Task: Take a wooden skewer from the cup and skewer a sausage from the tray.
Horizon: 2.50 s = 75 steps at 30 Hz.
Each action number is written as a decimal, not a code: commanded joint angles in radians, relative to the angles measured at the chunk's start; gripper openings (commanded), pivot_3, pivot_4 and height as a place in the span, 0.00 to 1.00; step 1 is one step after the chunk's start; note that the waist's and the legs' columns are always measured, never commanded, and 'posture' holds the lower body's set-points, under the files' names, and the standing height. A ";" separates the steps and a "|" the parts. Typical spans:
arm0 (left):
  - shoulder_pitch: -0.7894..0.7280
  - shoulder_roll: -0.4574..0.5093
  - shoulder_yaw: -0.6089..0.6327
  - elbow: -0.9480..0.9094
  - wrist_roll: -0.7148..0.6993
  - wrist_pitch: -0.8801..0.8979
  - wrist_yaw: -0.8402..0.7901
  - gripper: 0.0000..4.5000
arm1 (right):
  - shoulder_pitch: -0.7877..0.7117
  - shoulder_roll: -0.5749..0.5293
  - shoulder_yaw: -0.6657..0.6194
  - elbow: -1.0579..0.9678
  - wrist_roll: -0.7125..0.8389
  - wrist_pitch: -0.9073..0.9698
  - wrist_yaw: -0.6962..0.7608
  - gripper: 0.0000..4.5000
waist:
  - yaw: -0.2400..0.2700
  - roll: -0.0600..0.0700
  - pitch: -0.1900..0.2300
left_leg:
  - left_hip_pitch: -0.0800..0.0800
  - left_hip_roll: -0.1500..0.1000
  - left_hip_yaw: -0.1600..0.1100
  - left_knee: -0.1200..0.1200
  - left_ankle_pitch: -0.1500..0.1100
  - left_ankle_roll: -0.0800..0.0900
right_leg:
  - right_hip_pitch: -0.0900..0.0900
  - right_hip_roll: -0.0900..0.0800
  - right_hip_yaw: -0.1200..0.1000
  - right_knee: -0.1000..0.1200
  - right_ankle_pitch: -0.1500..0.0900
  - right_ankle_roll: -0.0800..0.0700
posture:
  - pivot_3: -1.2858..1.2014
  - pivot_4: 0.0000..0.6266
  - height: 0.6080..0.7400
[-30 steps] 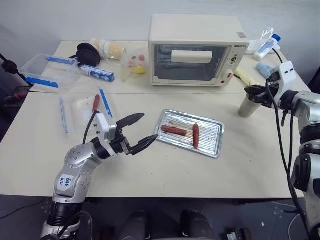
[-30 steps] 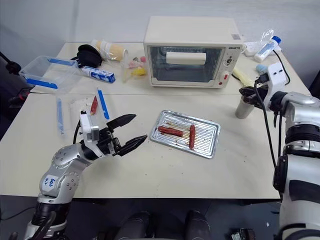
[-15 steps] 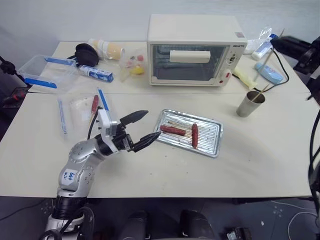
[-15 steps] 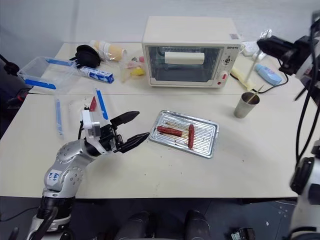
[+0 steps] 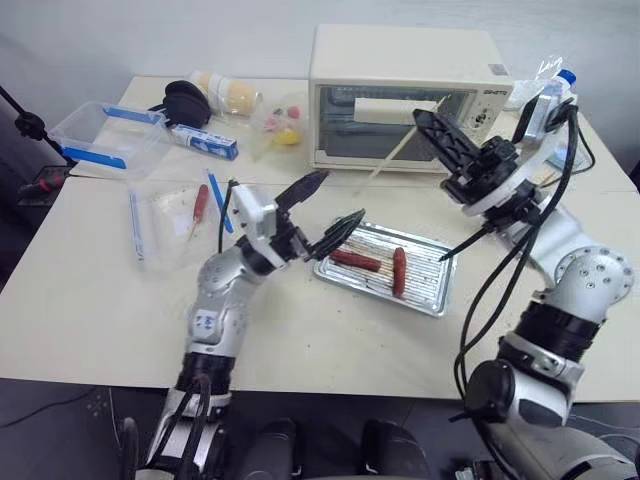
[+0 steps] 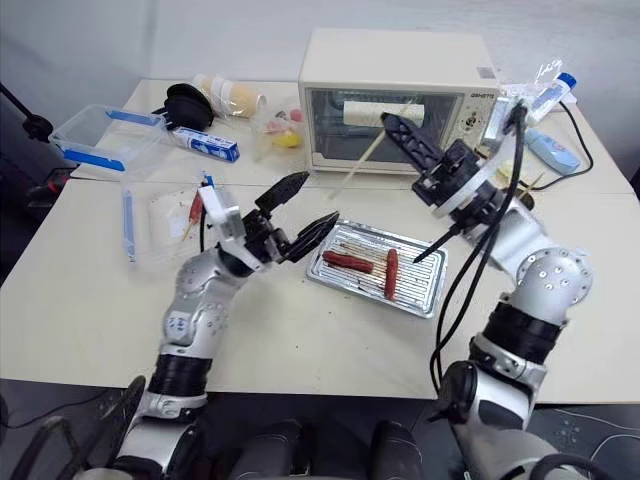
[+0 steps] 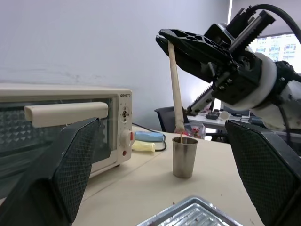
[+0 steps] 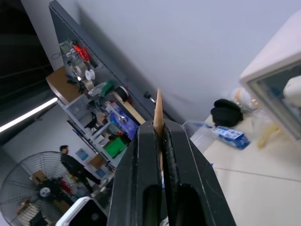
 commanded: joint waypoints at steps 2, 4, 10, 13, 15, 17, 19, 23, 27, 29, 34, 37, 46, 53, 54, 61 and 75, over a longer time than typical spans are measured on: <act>-0.054 -0.058 -0.016 0.024 0.026 -0.075 0.033 1.00 | 0.030 0.022 0.023 -0.069 0.138 -0.049 -0.116 0.00 | -0.001 0.000 0.000 | 0.000 0.000 0.001 0.000 0.000 0.000 | -0.001 0.000 0.000 0.001 0.000 0.000 | 0.52 0.24 1.00; -0.063 -0.079 -0.016 0.019 0.013 -0.080 0.037 1.00 | 0.050 0.015 0.047 -0.081 0.161 -0.062 -0.135 0.00 | -0.002 0.000 0.000 | 0.000 0.000 0.001 0.000 0.000 0.000 | -0.001 0.000 0.001 0.001 0.000 0.000 | 0.52 0.24 1.00; -0.052 -0.101 -0.037 -0.014 0.001 -0.068 0.031 0.96 | 0.090 0.001 0.097 -0.100 0.229 -0.121 -0.185 0.00 | -0.004 0.000 0.000 | 0.000 0.000 0.001 0.000 0.000 0.000 | -0.001 0.000 0.001 0.001 0.000 0.000 | 0.52 0.24 1.00; -0.050 -0.107 -0.040 -0.011 0.007 -0.074 0.034 0.80 | 0.103 -0.010 0.119 -0.104 0.248 -0.146 -0.195 0.00 | -0.004 0.000 0.000 | 0.000 0.000 0.001 0.000 0.000 0.001 | -0.001 0.000 0.001 0.002 0.000 0.000 | 0.52 0.24 1.00; -0.050 -0.111 -0.041 -0.009 0.007 -0.077 0.038 0.66 | 0.112 -0.017 0.134 -0.106 0.261 -0.162 -0.200 0.00 | -0.002 0.000 0.000 | 0.000 0.000 0.001 0.000 0.000 0.001 | -0.001 0.000 0.001 0.001 0.000 0.000 | 0.52 0.24 1.00; -0.051 -0.115 -0.043 -0.011 0.008 -0.078 0.042 0.50 | 0.121 -0.024 0.146 -0.108 0.272 -0.174 -0.201 0.00 | -0.002 0.000 0.000 | 0.000 0.000 0.001 0.000 0.000 0.001 | -0.001 0.000 0.001 0.001 0.000 0.000 | 0.52 0.24 1.00; -0.052 -0.117 -0.045 -0.013 0.008 -0.078 0.045 0.36 | 0.131 -0.033 0.159 -0.109 0.280 -0.186 -0.201 0.00 | -0.002 0.000 0.000 | 0.000 0.000 0.001 0.000 0.000 0.001 | -0.001 0.000 0.001 0.001 0.000 0.000 | 0.52 0.24 1.00; -0.051 -0.120 -0.048 -0.016 0.010 -0.080 0.052 0.08 | 0.156 -0.059 0.187 -0.111 0.285 -0.198 -0.186 0.00 | -0.001 0.000 0.000 | 0.000 0.000 0.001 0.000 0.000 0.001 | -0.001 0.000 0.001 0.001 0.000 0.000 | 0.52 0.24 1.00; -0.050 -0.121 -0.048 -0.018 0.012 -0.080 0.061 0.00 | 0.175 -0.071 0.201 -0.109 0.310 -0.215 -0.188 0.00 | -0.001 0.000 0.000 | 0.000 0.000 0.001 0.000 0.001 0.001 | -0.001 0.000 0.001 0.001 0.000 0.000 | 0.52 0.24 1.00; -0.050 -0.122 -0.046 -0.021 0.014 -0.077 0.074 0.00 | 0.183 -0.077 0.202 -0.100 0.349 -0.219 -0.208 0.00 | -0.002 0.000 0.000 | 0.000 0.000 0.001 0.000 0.001 0.001 | -0.001 0.000 0.001 0.001 0.000 0.000 | 0.52 0.24 1.00; -0.059 -0.113 -0.026 -0.028 -0.001 -0.052 0.100 0.00 | 0.201 -0.153 0.210 -0.115 0.356 -0.212 -0.114 0.24 | -0.001 0.000 0.000 | 0.000 0.000 0.001 0.000 0.001 0.001 | -0.001 0.000 0.001 0.001 0.000 0.000 | 0.52 0.24 1.00; -0.041 -0.074 -0.014 -0.051 -0.007 -0.029 0.091 0.00 | 0.241 -0.237 0.208 -0.137 0.218 -0.253 -0.012 0.46 | 0.001 0.000 0.000 | 0.000 0.000 0.001 0.000 0.001 0.001 | -0.001 0.000 0.001 0.001 0.000 0.000 | 0.52 0.24 1.00; 0.233 0.246 0.123 -0.216 -0.081 0.096 -0.026 0.00 | 0.764 -0.631 0.133 -0.145 -0.340 -0.609 0.663 0.99 | 0.000 -0.001 0.000 | 0.000 0.000 0.002 -0.006 0.000 0.001 | -0.001 0.000 0.000 -0.005 0.000 0.000 | 0.52 0.24 1.00; 0.451 0.385 0.264 -0.299 -0.138 0.161 -0.041 0.00 | 1.004 -0.620 0.002 -0.008 -0.569 -0.906 0.843 0.99 | 0.002 -0.002 0.000 | 0.006 0.000 0.001 -0.004 0.000 0.001 | 0.006 -0.001 0.001 -0.005 0.002 0.001 | 0.52 0.24 1.00; 0.480 0.395 0.282 -0.310 -0.142 0.169 -0.036 0.00 | 1.015 -0.616 0.000 0.015 -0.594 -0.938 0.849 0.99 | 0.002 -0.002 0.000 | 0.006 0.000 0.001 -0.004 0.000 0.001 | 0.006 -0.001 0.001 -0.006 0.002 0.001 | 0.52 0.24 1.00; 0.560 0.428 0.342 -0.302 -0.162 0.183 -0.054 0.00 | 0.921 -0.623 0.123 -0.137 -0.558 -0.774 0.727 0.99 | -0.001 -0.002 0.000 | 0.007 0.001 0.000 -0.005 0.000 0.000 | 0.005 -0.001 0.002 -0.005 0.002 0.000 | 0.52 0.24 1.00; 0.491 0.378 0.271 -0.351 -0.148 0.197 0.009 0.00 | 0.330 -0.480 0.642 -0.128 -0.827 -0.303 0.248 0.99 | 0.003 -0.003 0.000 | 0.000 0.000 0.001 -0.004 0.001 0.000 | 0.000 -0.001 0.000 -0.006 0.003 -0.001 | 0.52 0.24 1.00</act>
